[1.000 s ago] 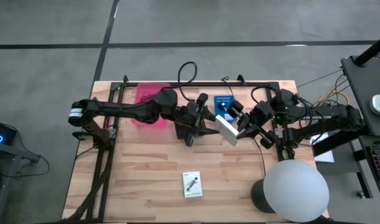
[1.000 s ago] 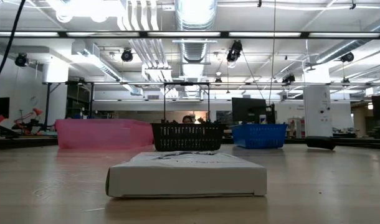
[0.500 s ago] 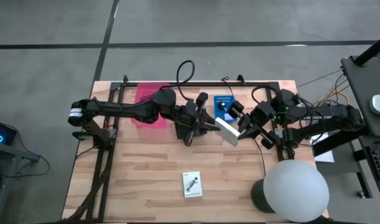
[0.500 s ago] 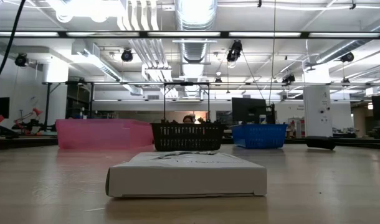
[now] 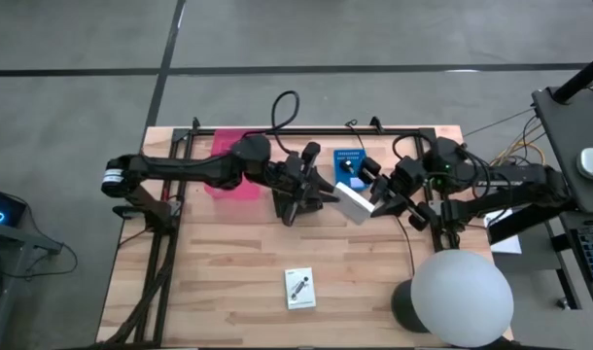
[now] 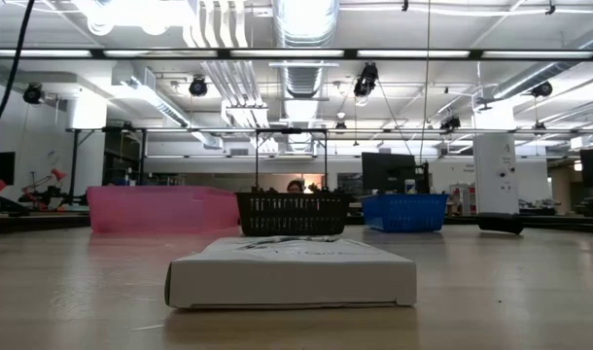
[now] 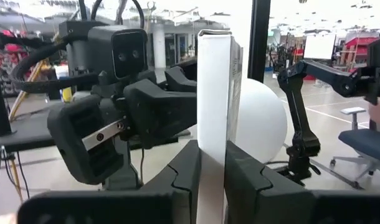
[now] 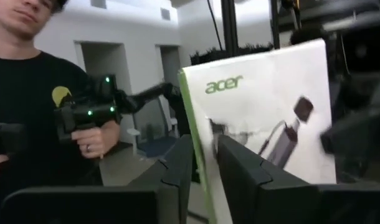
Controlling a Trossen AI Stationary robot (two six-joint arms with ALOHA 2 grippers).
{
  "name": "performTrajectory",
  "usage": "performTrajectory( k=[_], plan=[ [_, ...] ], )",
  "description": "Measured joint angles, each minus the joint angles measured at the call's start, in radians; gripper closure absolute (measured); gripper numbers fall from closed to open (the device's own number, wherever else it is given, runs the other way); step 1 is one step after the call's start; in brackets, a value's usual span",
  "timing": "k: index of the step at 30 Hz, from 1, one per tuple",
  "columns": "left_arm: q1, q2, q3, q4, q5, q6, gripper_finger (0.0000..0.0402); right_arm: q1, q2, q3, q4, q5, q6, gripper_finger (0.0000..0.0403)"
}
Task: Pick and place items into bin
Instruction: Put the right white card reader box into the black bin
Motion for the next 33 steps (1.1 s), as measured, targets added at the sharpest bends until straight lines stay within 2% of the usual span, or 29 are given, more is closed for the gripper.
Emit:
performTrajectory(
  k=[11, 18, 23, 33],
  plan=[
    [0.006, -0.083, 0.000, -0.166, -0.012, -0.002, 0.0364, -0.063, -0.029, -0.001, -0.145, -0.008, -0.004, 0.0303],
    [0.032, -0.129, 0.002, -0.487, -0.264, 0.006, 0.0364, -0.106, -0.036, -0.001, -0.388, -0.007, -0.023, 0.0310],
    [0.047, -0.120, 0.000, -0.626, -0.434, 0.000, 0.0364, -0.110, -0.034, -0.001, -0.533, -0.006, -0.058, 0.0319],
    [0.066, -0.008, -0.003, -0.892, -0.617, -0.054, 0.0364, -0.110, -0.033, -0.001, -0.587, -0.004, -0.133, 0.0332]
  ],
)
